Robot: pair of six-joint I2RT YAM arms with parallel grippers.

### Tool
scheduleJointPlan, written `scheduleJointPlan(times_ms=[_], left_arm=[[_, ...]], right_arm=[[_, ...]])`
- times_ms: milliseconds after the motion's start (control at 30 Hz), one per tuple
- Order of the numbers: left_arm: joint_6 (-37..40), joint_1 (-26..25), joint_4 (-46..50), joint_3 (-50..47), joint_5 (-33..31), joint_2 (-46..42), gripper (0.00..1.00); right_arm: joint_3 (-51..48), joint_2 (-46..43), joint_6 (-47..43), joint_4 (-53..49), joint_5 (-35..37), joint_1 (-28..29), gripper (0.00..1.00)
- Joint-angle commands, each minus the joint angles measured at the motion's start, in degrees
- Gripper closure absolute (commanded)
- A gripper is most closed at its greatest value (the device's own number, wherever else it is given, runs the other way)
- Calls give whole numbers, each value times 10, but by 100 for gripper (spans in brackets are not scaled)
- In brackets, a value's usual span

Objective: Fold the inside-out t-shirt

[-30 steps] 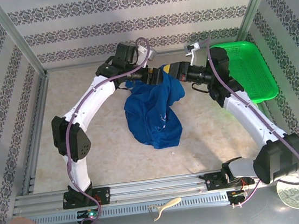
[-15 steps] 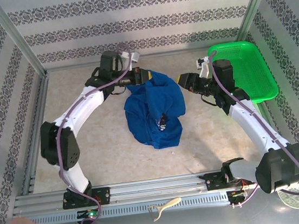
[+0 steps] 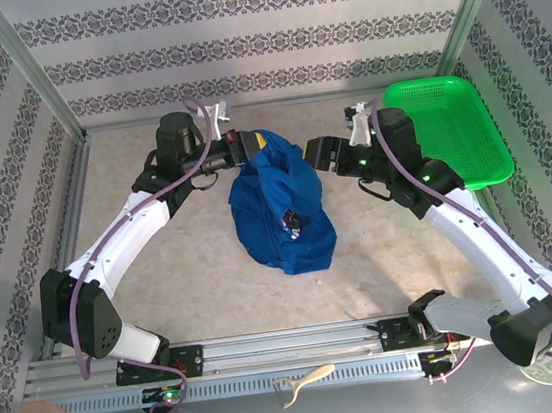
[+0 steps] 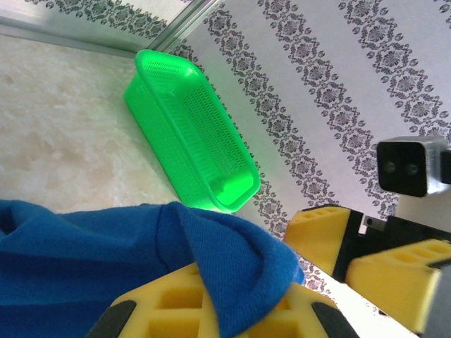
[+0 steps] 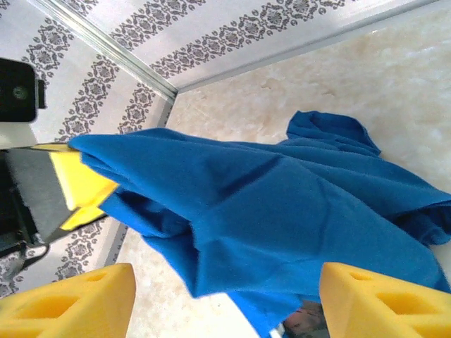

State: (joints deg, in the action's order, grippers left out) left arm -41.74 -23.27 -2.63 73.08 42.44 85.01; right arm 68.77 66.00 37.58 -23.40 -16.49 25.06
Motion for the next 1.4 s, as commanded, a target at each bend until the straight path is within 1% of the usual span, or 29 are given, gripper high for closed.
scheduleJointPlan(times_ms=[0,100,200,333,400,467,533,600,633,700,733,867,967,1067,1133,1167,1233,1300,1367], left_arm=[[-15,-12,-34,6,-10,-16,100],[-19,-17,-38,12,-11,-13,100],[-20,-22,-42,19,-10,-9,100],[-26,-29,-48,27,-6,-8,100],[-40,-28,-62,25,-6,-9,100],[-57,-27,-80,24,-9,-7,100],[-79,-18,-102,24,-14,-1,100],[-107,-2,-129,15,-26,5,100],[-118,10,-134,11,-37,8,100],[-126,33,-127,2,-59,12,100],[-127,44,-116,-1,-71,15,100],[-124,75,-112,-6,-66,48,100],[-110,75,-113,-12,-54,69,100],[-126,71,-160,-32,-24,87,100],[-131,64,-188,-35,7,100,100],[-132,60,-198,-32,23,105,94],[-137,54,-226,-31,46,104,75],[-137,54,-241,-41,47,87,60],[-122,55,-223,-47,39,62,47]], right_arm=[[25,41,15,-5,68,28,28],[51,80,15,0,84,56,27],[68,122,24,-2,103,68,26],[80,186,51,5,144,63,31],[87,224,55,14,121,57,37],[87,253,48,23,93,54,54],[73,259,38,27,66,42,79],[42,234,40,70,29,24,94],[26,216,39,97,1,11,100],[6,182,39,137,-65,-17,100],[-6,164,36,166,-111,-31,100],[-38,112,61,287,-242,-68,100],[-57,100,116,395,-307,-83,100],[-72,117,212,565,-359,-86,100],[-74,149,294,690,-384,-84,100],[-74,165,327,736,-388,-84,100],[-77,195,379,804,-382,-89,100],[-89,206,396,828,-369,-102,100],[-98,208,403,837,-360,-114,100]])
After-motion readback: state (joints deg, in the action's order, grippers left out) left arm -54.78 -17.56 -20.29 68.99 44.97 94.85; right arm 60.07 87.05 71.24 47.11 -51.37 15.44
